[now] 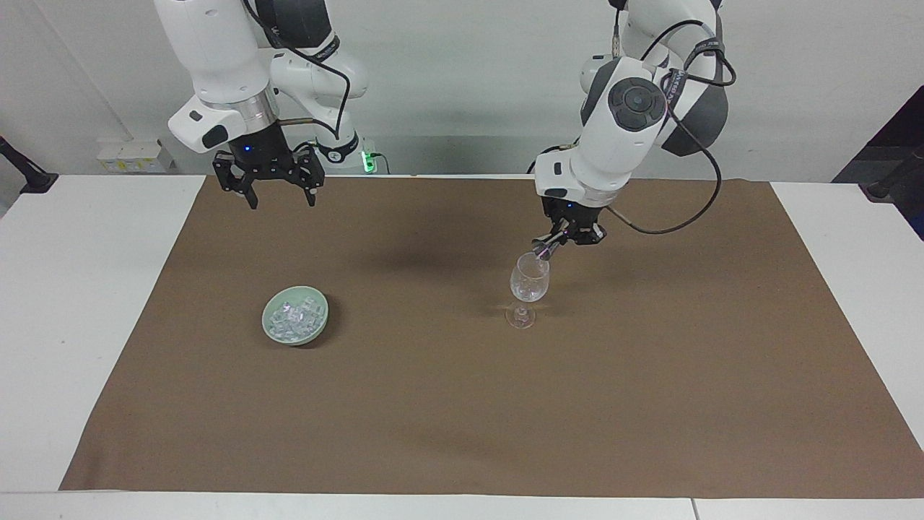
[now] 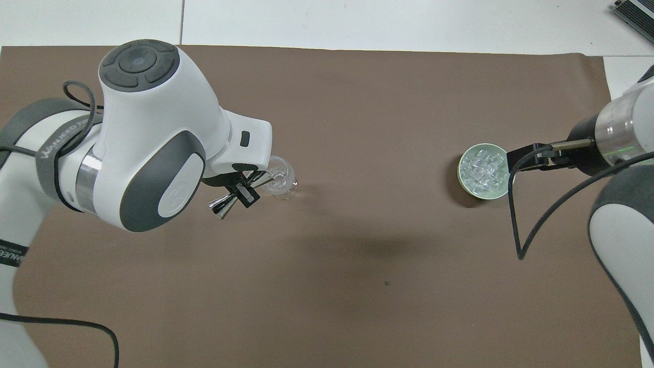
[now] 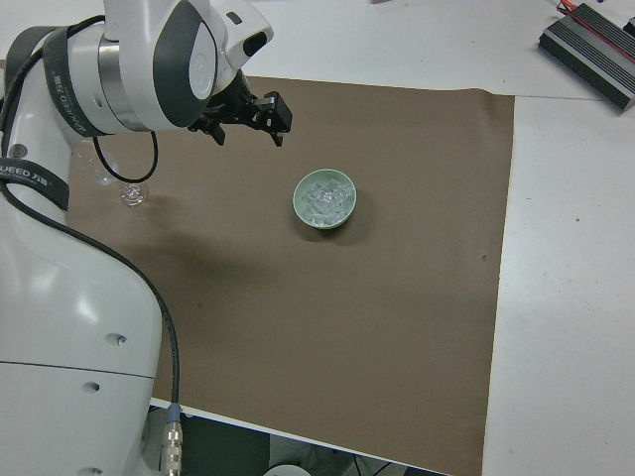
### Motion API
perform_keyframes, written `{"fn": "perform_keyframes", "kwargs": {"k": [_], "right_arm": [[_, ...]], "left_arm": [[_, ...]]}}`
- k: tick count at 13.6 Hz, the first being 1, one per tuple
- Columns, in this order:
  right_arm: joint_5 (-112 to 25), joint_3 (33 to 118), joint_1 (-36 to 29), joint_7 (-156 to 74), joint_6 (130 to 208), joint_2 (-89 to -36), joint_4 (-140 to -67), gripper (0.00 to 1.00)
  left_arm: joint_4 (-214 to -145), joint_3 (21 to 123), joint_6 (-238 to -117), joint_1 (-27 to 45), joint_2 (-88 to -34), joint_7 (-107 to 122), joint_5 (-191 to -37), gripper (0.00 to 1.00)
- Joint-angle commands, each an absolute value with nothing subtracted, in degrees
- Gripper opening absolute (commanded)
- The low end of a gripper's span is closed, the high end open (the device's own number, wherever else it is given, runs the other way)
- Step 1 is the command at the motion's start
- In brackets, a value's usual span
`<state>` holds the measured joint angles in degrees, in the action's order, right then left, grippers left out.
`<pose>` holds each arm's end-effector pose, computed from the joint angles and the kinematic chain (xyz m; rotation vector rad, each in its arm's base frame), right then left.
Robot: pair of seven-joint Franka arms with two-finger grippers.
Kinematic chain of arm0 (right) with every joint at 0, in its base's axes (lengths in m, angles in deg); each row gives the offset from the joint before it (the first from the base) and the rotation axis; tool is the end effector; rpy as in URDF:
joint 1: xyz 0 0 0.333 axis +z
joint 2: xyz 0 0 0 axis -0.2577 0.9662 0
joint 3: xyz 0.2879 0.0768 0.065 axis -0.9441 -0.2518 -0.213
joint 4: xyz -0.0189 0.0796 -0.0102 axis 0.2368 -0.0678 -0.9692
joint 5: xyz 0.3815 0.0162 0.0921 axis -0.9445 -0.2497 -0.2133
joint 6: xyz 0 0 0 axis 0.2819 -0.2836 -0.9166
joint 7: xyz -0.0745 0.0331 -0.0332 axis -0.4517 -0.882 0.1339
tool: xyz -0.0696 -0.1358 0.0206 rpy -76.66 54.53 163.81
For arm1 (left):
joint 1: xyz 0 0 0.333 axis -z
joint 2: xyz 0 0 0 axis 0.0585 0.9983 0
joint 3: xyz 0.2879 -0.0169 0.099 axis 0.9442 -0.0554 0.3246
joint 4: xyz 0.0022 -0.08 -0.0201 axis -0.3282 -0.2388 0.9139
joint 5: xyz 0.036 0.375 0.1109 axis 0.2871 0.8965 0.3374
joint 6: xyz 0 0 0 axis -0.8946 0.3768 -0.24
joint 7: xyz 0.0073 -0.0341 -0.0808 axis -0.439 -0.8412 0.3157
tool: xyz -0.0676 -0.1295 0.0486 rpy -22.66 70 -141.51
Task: Pour wine and add ice with both arms
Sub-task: 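Tilt the jigger with the left gripper to pour into the glass, then lower the jigger with the left gripper while the right gripper lifts ice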
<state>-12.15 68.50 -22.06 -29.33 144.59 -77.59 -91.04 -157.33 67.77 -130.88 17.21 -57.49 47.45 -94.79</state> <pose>0.5572 0.0671 0.5623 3.1279 0.0966 0.0501 0.5332 -0.2922 0.4599 2.7032 -1.3193 -0.2301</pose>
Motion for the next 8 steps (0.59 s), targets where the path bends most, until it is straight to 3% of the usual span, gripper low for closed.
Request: {"fn": "perform_keyframes", "kwargs": {"k": [1, 8], "right_arm": [[-13.4, 68.1, -23.3, -30.9, 145.4, -78.0, -91.4, 1.00], [-13.4, 68.1, -23.3, -30.9, 145.4, -78.0, -91.4, 1.00]], "left_arm": [[-152.7, 68.7, -127.6, 18.6, -54.8, 46.1, -93.5, 0.05], [-152.8, 68.7, -126.9, 18.4, -55.5, 46.3, -92.2, 0.05]]}}
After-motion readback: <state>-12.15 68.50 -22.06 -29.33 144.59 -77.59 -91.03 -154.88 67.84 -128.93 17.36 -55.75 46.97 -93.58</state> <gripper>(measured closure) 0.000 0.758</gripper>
